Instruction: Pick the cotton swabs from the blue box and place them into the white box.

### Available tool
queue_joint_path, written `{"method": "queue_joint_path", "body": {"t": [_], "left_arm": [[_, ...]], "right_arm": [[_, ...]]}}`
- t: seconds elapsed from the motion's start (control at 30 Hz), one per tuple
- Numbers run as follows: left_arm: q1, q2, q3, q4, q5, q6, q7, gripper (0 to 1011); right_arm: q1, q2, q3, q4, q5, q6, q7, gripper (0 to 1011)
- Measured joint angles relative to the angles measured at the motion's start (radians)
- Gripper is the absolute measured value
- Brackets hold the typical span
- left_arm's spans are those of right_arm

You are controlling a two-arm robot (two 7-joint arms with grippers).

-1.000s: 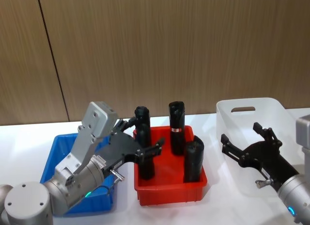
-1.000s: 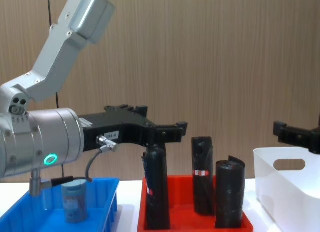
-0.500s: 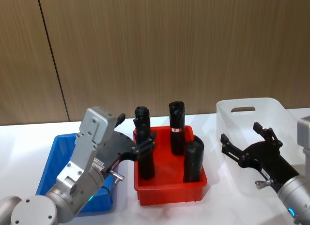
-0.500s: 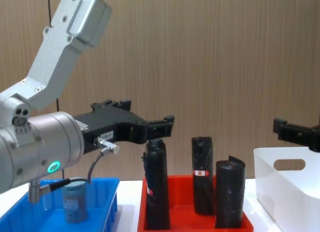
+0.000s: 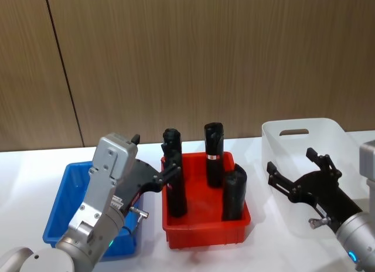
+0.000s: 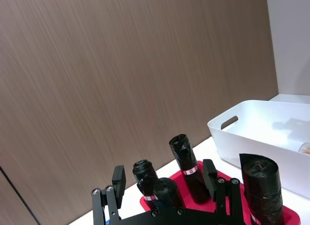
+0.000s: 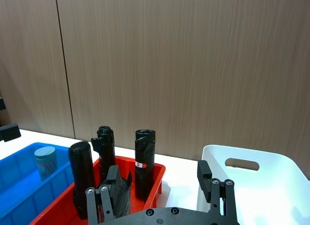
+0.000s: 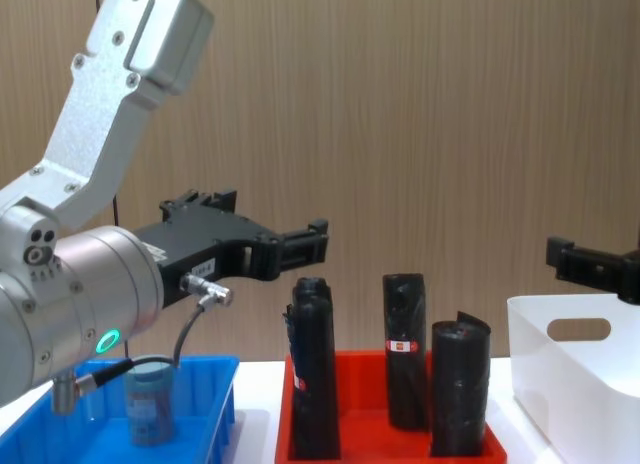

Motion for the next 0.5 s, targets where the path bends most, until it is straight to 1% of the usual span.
{"method": "queue_joint_path", "body": {"t": [0.33,0.5], "left_arm": [[0.001,0.0,0.0,-0.001,0.001,-0.001,0.004,1004],[0.001,0.0,0.0,-0.001,0.001,-0.001,0.005,1004]], "right_arm": [[0.0,0.0,0.0,0.0,0.0,0.001,0.002,1002],[0.002,0.001,0.002,0.002,0.0,0.006,0.014,1002]]}}
